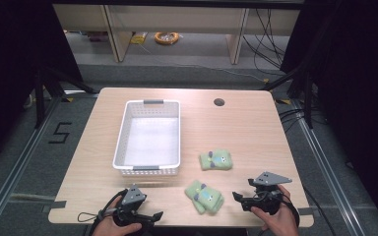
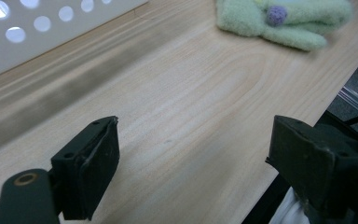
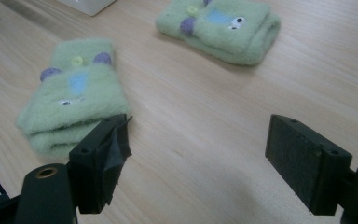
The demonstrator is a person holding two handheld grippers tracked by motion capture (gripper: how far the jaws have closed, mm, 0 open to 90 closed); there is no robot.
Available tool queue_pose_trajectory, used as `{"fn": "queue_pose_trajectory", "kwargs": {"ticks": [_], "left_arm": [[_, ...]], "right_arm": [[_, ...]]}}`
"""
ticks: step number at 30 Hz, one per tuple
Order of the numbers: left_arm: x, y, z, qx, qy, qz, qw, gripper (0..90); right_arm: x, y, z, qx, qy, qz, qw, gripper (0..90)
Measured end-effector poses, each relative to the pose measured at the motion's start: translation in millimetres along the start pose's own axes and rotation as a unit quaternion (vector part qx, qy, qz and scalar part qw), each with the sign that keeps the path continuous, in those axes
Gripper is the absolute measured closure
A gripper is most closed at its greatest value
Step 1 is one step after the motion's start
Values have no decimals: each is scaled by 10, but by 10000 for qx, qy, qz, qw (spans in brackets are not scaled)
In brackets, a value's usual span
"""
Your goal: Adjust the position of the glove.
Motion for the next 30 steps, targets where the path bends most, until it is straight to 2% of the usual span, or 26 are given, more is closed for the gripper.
{"fn": "queue_pose_trajectory", "kwargs": {"ticks": [1,2,3,4,6,7,8,9,10,14,15,17,18,19,22,23,24,25,26,27,28,30], "left_arm": [[0,0,0,0,0,0,10000,158],[8,18,-2,-75,63,57,9999,158],[3,5,-4,2,1,6,10000,158],[3,5,-4,2,1,6,10000,158],[15,36,-11,-89,36,117,9999,158],[18,44,-21,-84,47,112,9999,158],[18,44,-21,-84,47,112,9999,158],[27,38,-34,29,35,80,10000,158],[50,84,-60,-66,120,182,9997,158],[74,104,-112,-16,133,276,9995,159],[94,124,-144,-58,133,362,9992,159],[139,151,-182,-17,97,340,9994,161],[168,177,-215,-17,123,403,9991,161],[204,198,-264,58,139,424,9990,167],[230,231,-310,79,95,471,9988,193],[245,244,-333,78,90,503,9987,193],[260,261,-348,1,70,521,9986,203],[267,260,-371,155,61,510,9986,211],[286,287,-387,117,105,500,9986,224],[296,292,-405,251,61,486,9985,224],[319,330,-432,298,43,506,9983,238],[346,366,-459,268,96,523,9982,254]], "right_arm": [[0,0,0,0,0,0,10000,222],[6,6,-2,-93,6,-170,9998,218],[-2,-11,-2,4,16,-153,9999,214],[-5,-18,-5,-10,19,-143,9999,215],[-19,-61,-9,36,-32,-68,10000,236],[-16,-58,-13,-90,11,-67,9999,249],[-16,-58,-13,-90,11,-67,9999,249],[-19,-71,-16,-83,8,-52,10000,258],[-18,-94,-23,-119,-25,-62,9999,271],[-31,-118,-42,-100,-56,-137,9998,284],[-37,-122,-50,-131,-46,-116,9998,295],[-32,-145,-61,-184,-10,-107,9998,311],[-37,-148,-63,-251,-21,-103,9996,322],[-50,-173,-76,-225,-36,-129,9997,329],[-53,-202,-83,-206,-23,-149,9997,345],[-48,-204,-89,-271,-15,-210,9994,350],[-40,-201,-93,-374,45,-137,9992,365],[-36,-216,-93,-363,41,-202,9991,375],[-42,-240,-100,-365,15,-181,9992,387],[-42,-240,-100,-365,15,-181,9992,387],[-31,-247,-117,-470,78,-196,9987,406],[-31,-283,-124,-451,45,-233,9987,415]]}}
Point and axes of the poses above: each handheld gripper's, and its own axes: x roughly forward along the jaws, z roughly out of its underside, y roughly to its right, the point moved 3 cm from there along x, roughly forward along the jaws, and after that the axes turned 5 degrees about -x, right-handed, at the moved point
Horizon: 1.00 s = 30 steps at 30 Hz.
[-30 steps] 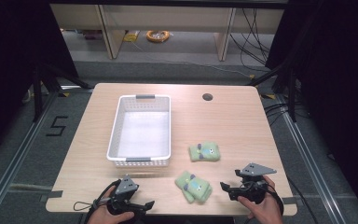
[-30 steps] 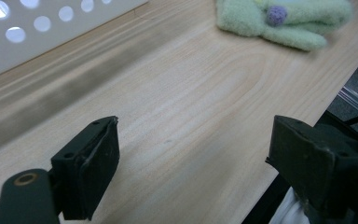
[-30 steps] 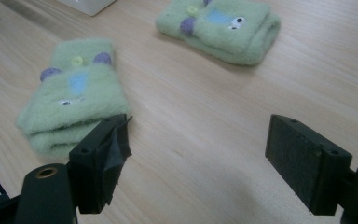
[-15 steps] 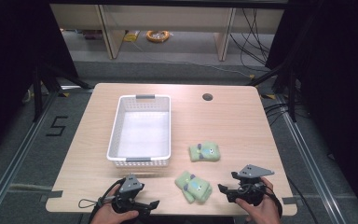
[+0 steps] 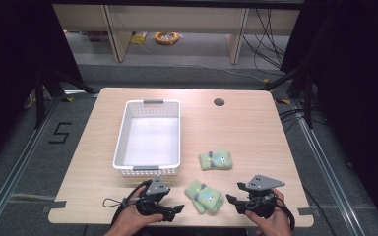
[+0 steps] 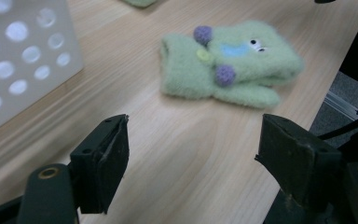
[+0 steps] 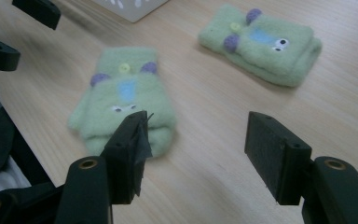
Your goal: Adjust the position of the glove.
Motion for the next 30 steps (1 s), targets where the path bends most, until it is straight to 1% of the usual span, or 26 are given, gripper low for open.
{"fn": "queue_pose_trajectory", "kwargs": {"ticks": [1,2,3,5,7,8,9,10,11,13,14,15,16,17,18,19,20,21,22,24,25,26,27,28,29,30], "left_arm": [[9,12,-26,132,-37,38,9999,254],[26,31,-48,181,-33,17,9998,264],[55,64,-98,318,-16,41,9995,286],[65,80,-124,336,-26,66,9994,296],[119,94,-198,499,-30,103,9987,340],[143,109,-207,395,-17,122,9991,347],[170,108,-224,481,-44,125,9988,360],[170,108,-224,481,-44,125,9988,370],[232,129,-246,538,-113,191,9983,372],[260,142,-248,484,-126,174,9986,372],[277,133,-259,603,-174,156,9979,375],[298,140,-262,540,-198,141,9982,385],[311,134,-274,600,-224,164,9978,385],[330,139,-282,557,-215,152,9981,392],[354,143,-288,601,-212,141,9979,395],[354,143,-288,601,-212,141,9979,395],[360,123,-294,717,-268,99,9970,396],[378,121,-297,684,-291,71,9972,402],[378,121,-297,684,-291,71,9972,407],[399,108,-320,690,-304,115,9971,419],[399,108,-320,690,-304,115,9971,436],[410,107,-322,595,-290,92,9978,436],[408,82,-338,742,-342,53,9966,453],[416,95,-340,651,-309,85,9974,453],[421,87,-348,696,-317,93,9970,465],[428,91,-349,653,-317,58,9973,473]], "right_arm": [[0,0,0,0,0,0,10000,415],[6,-15,-3,-6,5,-13,10000,428],[26,-26,-8,-92,-3,-53,9999,438],[31,-39,-9,-42,-41,-85,9999,444],[57,-40,-5,-97,-53,-88,9999,460],[61,-41,-6,-90,-45,-90,9999,462],[62,-48,-6,-50,-56,-114,9999,463],[62,-48,-6,-50,-56,-114,9999,463],[73,-56,-2,-79,-69,-144,9998,467],[73,-64,-6,-66,-92,-135,9998,468],[80,-69,-5,-92,-113,-142,9998,471],[100,-76,-3,-57,-137,-160,9998,478],[100,-76,-3,-57,-137,-160,9998,478],[111,-88,-7,-70,-163,-164,9997,485],[109,-98,-8,-17,-221,-189,9996,486],[125,-93,-8,-82,-175,-166,9997,486],[137,-92,-11,-120,-164,-166,9997,488],[133,-116,-13,-2,-252,-217,9994,495],[133,-116,-13,-2,-252,-217,9994,495],[173,-105,-19,-149,-261,-186,9994,508],[180,-122,-19,-63,-308,-185,9993,517],[180,-122,-19,-63,-308,-185,9993,517],[193,-113,-30,-125,-353,-201,9991,533],[193,-113,-30,-125,-353,-201,9991,533],[202,-120,-32,-96,-349,-225,9991,539],[218,-117,-32,-150,-347,-207,9991,544]]}}
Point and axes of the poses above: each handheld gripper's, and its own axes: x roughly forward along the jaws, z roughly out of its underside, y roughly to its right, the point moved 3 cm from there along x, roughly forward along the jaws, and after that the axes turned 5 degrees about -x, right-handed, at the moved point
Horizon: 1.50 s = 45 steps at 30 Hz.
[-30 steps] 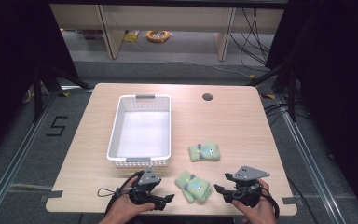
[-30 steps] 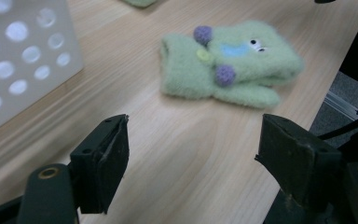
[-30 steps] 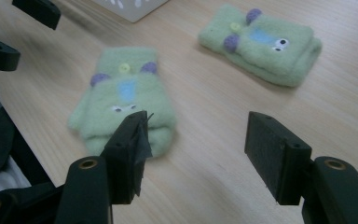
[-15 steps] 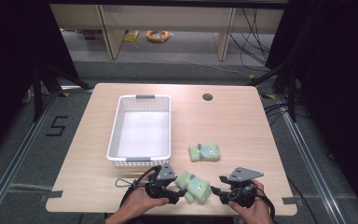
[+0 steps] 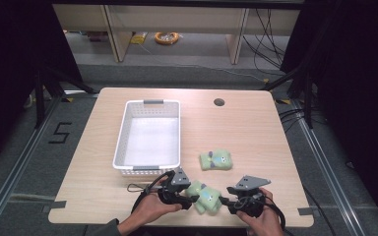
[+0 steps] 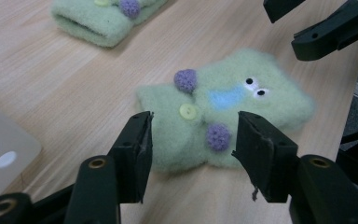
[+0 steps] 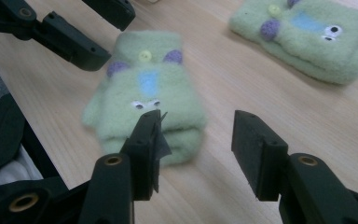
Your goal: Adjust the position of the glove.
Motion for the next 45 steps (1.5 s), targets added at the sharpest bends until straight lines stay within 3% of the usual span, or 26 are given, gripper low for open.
{"fn": "queue_pose_trajectory", "kwargs": {"ticks": [3,4,5,6,7,8,9,12,13,14,15,18,19,23,27,30,31,37,40,41,42,44,45], "left_arm": [[25,-3,-16,118,-14,-72,9999,495],[30,-4,-15,104,-79,-64,9999,495],[48,-8,-16,96,-88,-11,9999,499],[68,-8,-12,-47,-96,5,9999,500],[79,-26,-15,-19,-114,12,9999,500],[99,-29,-10,-88,-138,28,9999,501],[112,-38,-9,-28,-167,-31,9999,527],[105,-12,-25,-124,-217,63,9997,573],[99,-20,-24,-47,-233,57,9997,606],[102,-37,2,67,-233,-77,9997,706],[104,-34,14,-13,-214,-16,9998,774],[94,-41,20,-100,-209,76,9997,857],[97,-42,26,-103,-186,93,9997,857],[90,-32,37,-171,-167,182,9995,881],[55,112,61,-247,-44,360,9990,889],[38,152,51,-141,-49,395,9991,890],[44,176,34,-230,18,419,9989,890],[110,177,-48,-179,32,449,9988,890],[178,137,-7,-305,-68,447,9985,890],[189,145,2,-463,-38,513,9976,890],[171,126,4,-387,-33,495,9980,889],[170,126,11,-361,-20,485,9982,887],[160,131,19,-376,-39,503,9980,870]], "right_arm": [[29,-28,-5,89,-62,-61,9999,548],[43,-16,-5,-35,-77,-51,10000,550],[62,-44,-6,115,-46,-80,9999,551],[68,-38,-9,17,-90,-95,9999,551],[91,-48,-6,21,-76,-68,9999,555],[94,-52,-10,-1,-162,-114,9998,562],[144,-29,17,-139,-379,-71,9992,588],[190,-22,40,-20,-474,-170,9987,624],[207,-27,41,31,-412,-252,9988,656],[235,15,35,-336,-356,-204,9986,732],[213,-5,42,-180,-540,-193,9982,765],[228,9,47,-140,-414,-175,9989,823],[203,18,44,-149,-511,-215,9983,836],[183,45,37,-239,-471,-214,9984,852],[76,116,-31,-349,-368,-217,9985,857],[36,140,-41,-448,-346,-214,9982,857],[27,153,-43,-437,-289,-195,9984,857],[24,295,-22,-361,-297,-135,9988,856],[105,350,-2,-393,-388,-154,9984,854],[122,363,3,-461,-448,-186,9978,852],[148,338,13,-271,-537,-194,9980,844],[158,349,12,-297,-543,-186,9979,833],[169,351,17,-184,-500,-150,9985,780]]}}
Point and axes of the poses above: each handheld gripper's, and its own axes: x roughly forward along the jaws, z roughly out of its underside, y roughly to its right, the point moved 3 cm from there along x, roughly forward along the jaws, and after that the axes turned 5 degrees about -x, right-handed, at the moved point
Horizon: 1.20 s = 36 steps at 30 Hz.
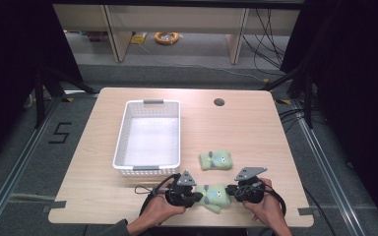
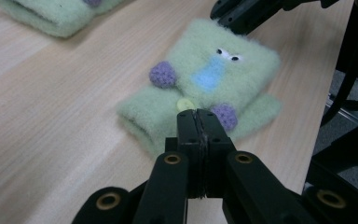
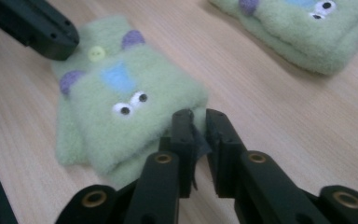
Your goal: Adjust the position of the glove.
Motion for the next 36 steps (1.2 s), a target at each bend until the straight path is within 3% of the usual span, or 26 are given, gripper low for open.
{"fn": "queue_pose_trajectory", "kwargs": {"ticks": [1,2,3,4,5,6,7,11,13,14,17,19,22,24,27,28,30,34,36], "left_arm": [[0,0,0,0,0,0,10000,816],[-9,11,-5,-50,16,-10,10000,816],[-13,27,-12,-76,53,15,10000,732],[-65,35,-52,100,107,-155,9998,636],[-65,35,-52,100,107,-155,9998,583],[-89,43,-112,-1,313,-304,9990,555],[-89,43,-112,-1,313,-304,9990,520],[-87,21,-275,-91,493,-439,9978,448],[-50,6,-349,-175,436,-523,9975,416],[7,-40,-422,-228,440,-593,9970,412],[66,-99,-475,-331,434,-705,9960,419],[114,-152,-513,-343,397,-801,9954,418],[240,-225,-567,-447,393,-931,9939,420],[275,-221,-574,-427,490,-1010,9928,421],[297,-221,-621,-366,251,-1012,9939,425],[313,-233,-635,-383,220,-1058,9934,427],[357,-255,-656,-413,182,-1116,9927,431],[417,-319,-683,-432,57,-1178,9921,449],[448,-385,-706,-488,-29,-1246,9910,454]], "right_arm": [[0,0,0,0,0,0,10000,780],[0,-1,-3,66,56,33,10000,732],[-35,4,-10,127,-8,60,9999,704],[-97,39,-42,29,249,117,9996,678],[-154,61,-60,83,295,187,9994,665],[-199,94,-75,190,385,321,9986,647],[-199,94,-75,190,385,321,9986,647],[-280,309,-151,480,499,535,9962,616],[-263,411,-215,523,389,523,9965,613],[-213,498,-292,575,391,560,9960,604],[-148,571,-370,585,346,581,9960,596],[-66,634,-439,606,477,651,9949,588],[21,763,-511,686,317,612,9953,584],[50,775,-528,791,385,572,9945,584],[94,808,-543,857,202,545,9946,576],[126,840,-546,751,273,553,9953,577],[156,857,-558,765,244,544,9953,580],[185,865,-564,940,161,472,9943,581],[214,862,-564,1181,120,418,9920,582]]}}
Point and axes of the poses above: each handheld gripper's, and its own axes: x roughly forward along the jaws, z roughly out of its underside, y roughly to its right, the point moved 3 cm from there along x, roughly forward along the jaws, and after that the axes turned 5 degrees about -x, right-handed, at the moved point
